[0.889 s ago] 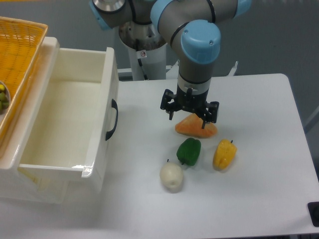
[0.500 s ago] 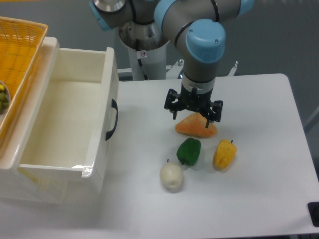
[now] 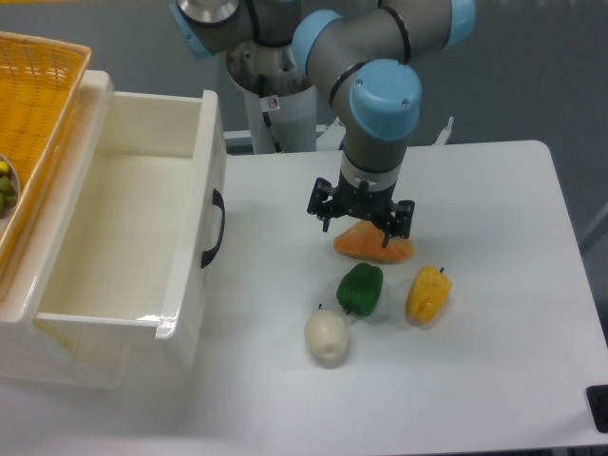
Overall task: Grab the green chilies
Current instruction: 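Lower the open gripper toward the green bell pepper, then position the gripper around the green bell pepper and close on it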
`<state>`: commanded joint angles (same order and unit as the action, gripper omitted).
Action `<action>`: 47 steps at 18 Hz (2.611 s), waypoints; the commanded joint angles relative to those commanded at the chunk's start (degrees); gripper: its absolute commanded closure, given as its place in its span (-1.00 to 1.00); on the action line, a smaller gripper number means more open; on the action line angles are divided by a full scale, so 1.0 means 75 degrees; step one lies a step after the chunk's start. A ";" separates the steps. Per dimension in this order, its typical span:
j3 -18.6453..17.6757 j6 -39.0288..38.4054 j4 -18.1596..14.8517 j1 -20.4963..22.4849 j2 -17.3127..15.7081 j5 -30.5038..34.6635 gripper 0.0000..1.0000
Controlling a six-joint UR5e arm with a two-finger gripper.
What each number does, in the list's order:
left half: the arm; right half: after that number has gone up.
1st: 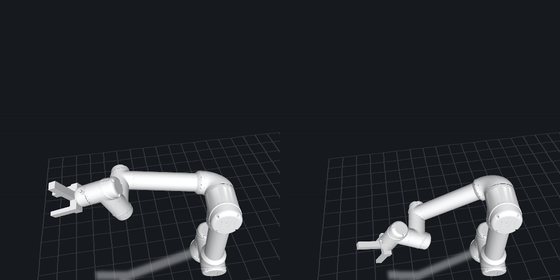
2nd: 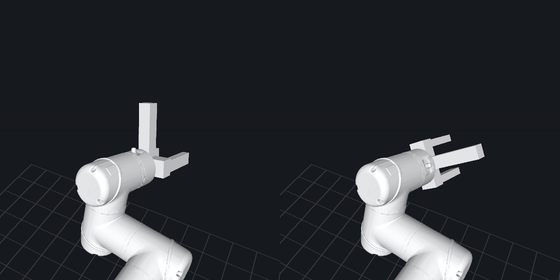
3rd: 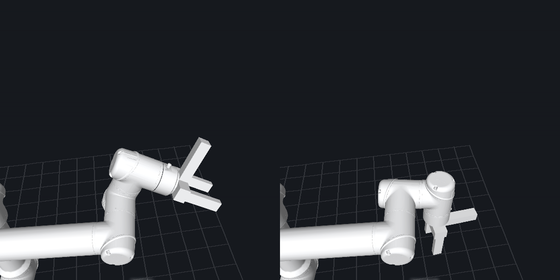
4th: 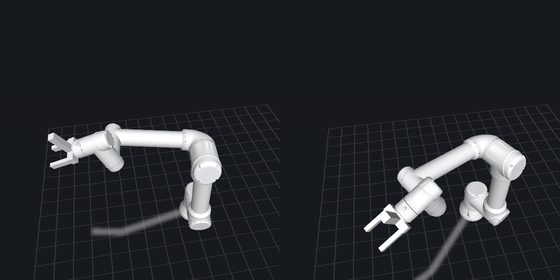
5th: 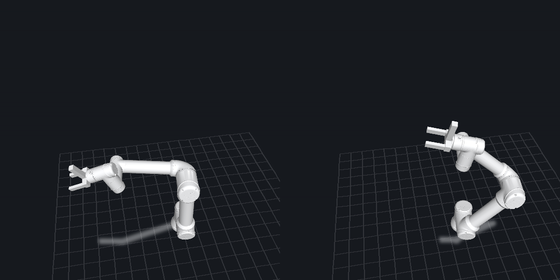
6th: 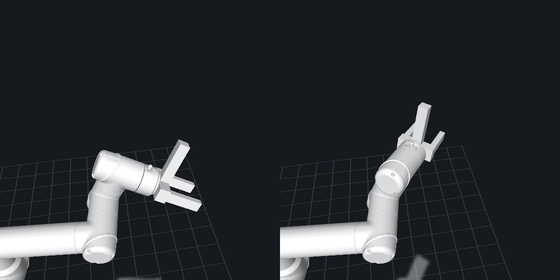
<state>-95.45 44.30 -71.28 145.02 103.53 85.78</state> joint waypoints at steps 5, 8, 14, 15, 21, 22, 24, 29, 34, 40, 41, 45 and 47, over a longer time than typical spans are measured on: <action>-0.0129 -0.0071 0.0760 -0.0246 0.0363 0.0035 -1.00; -0.0152 -0.0024 0.0832 -0.0246 0.0480 0.0012 -1.00; -0.0141 0.0023 0.0832 -0.0141 0.0726 0.0012 -1.00; -0.0129 0.0023 0.0844 -0.0106 0.0808 0.0012 -1.00; -0.0082 0.1157 0.0949 -0.0024 0.1148 0.0035 -1.00; -0.0094 0.1391 0.0961 -0.0024 0.1172 0.0058 -1.00; -0.0070 0.1639 0.0996 0.0000 0.1277 0.0070 -1.00; -0.0070 0.1734 0.1265 0.0058 0.1441 0.0070 -1.00; -0.0059 0.1734 0.1430 0.0117 0.1524 0.0070 -1.00; -0.0082 0.1734 0.1442 0.0117 0.1676 0.0070 -1.00; -0.0094 0.1734 0.1430 0.0117 0.1676 0.0059 -1.00; -0.0141 0.1734 0.1430 0.0105 0.1676 0.0059 -1.00; -0.0164 0.1722 0.1430 0.0105 0.1676 0.0059 -1.00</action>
<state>-96.68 57.22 -60.56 145.81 116.10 86.22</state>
